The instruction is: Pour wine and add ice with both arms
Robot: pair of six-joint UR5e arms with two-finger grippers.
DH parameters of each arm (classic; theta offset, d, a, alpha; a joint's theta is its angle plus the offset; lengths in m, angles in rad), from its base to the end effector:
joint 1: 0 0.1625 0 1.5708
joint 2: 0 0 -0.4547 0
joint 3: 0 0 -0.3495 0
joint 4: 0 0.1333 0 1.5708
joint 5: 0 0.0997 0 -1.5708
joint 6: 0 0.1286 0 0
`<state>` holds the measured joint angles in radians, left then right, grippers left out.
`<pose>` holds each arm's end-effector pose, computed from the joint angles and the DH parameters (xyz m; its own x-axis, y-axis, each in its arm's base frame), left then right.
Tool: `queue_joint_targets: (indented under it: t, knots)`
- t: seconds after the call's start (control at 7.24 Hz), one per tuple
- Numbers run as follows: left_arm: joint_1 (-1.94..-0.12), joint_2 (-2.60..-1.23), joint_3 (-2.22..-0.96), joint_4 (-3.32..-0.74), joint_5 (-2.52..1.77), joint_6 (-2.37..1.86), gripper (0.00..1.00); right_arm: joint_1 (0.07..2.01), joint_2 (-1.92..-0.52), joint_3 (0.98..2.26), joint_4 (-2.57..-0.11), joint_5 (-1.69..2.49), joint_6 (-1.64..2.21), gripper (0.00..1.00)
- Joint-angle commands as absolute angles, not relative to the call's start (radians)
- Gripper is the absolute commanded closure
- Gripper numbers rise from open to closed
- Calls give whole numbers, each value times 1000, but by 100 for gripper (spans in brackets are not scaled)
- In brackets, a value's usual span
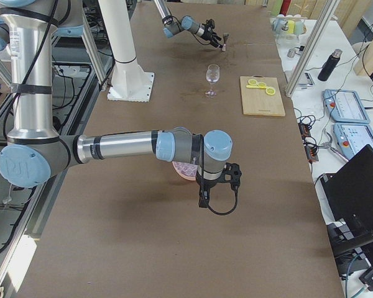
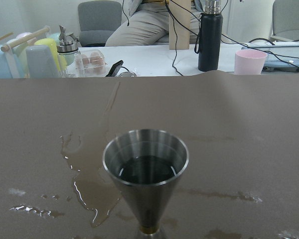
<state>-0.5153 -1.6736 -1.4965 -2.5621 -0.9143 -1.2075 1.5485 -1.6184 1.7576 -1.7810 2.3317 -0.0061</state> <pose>0.3612 -0.4479 0.5732 0.7253 -0.0873 -0.6828 0.6260 0.4964 0.6014 0.0353 -0.4182 0.6682 0.7250 0.0267 0.6883 0.0267 0.9974 -0.0667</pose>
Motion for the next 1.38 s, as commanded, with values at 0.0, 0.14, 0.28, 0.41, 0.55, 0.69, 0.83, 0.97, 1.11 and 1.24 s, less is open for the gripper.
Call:
queue_joint_targets:
  t: [0.0, 0.14, 0.28, 0.41, 0.55, 0.69, 0.83, 0.97, 1.11, 1.24]
  knots:
    - [-525, -1683, -1477, -2568, -887, -1206, 3, 1548, -1618, 1756, -1781, 2330, -8, 0]
    - [-532, -1692, -1476, -2566, -884, -1206, 3, 1548, -1618, 1756, -1781, 2330, -8, 0]
    - [-538, -1706, -1474, -2565, -882, -1206, 6, 1548, -1618, 1756, -1781, 2330, -8, 0]
    - [-538, -1716, -1456, -2566, -882, -1206, 9, 1549, -1618, 1756, -1781, 2330, -8, 0]
    - [-540, -1723, -1436, -2568, -882, -1206, 11, 1548, -1618, 1750, -1781, 2332, -8, 0]
    - [-541, -1726, -1428, -2568, -882, -1206, 12, 1548, -1618, 1750, -1781, 2332, -8, 0]
    - [-548, -1729, -1427, -2568, -884, -1206, 15, 1548, -1618, 1750, -1781, 2332, -8, 0]
    - [-549, -1730, -1427, -2568, -884, -1206, 23, 1548, -1618, 1750, -1781, 2332, -8, 0]
    - [-552, -1733, -1427, -2568, -884, -1206, 31, 1548, -1618, 1749, -1781, 2332, -8, 0]
    - [-552, -1733, -1424, -2568, -884, -1206, 31, 1548, -1618, 1750, -1781, 2332, -8, 0]
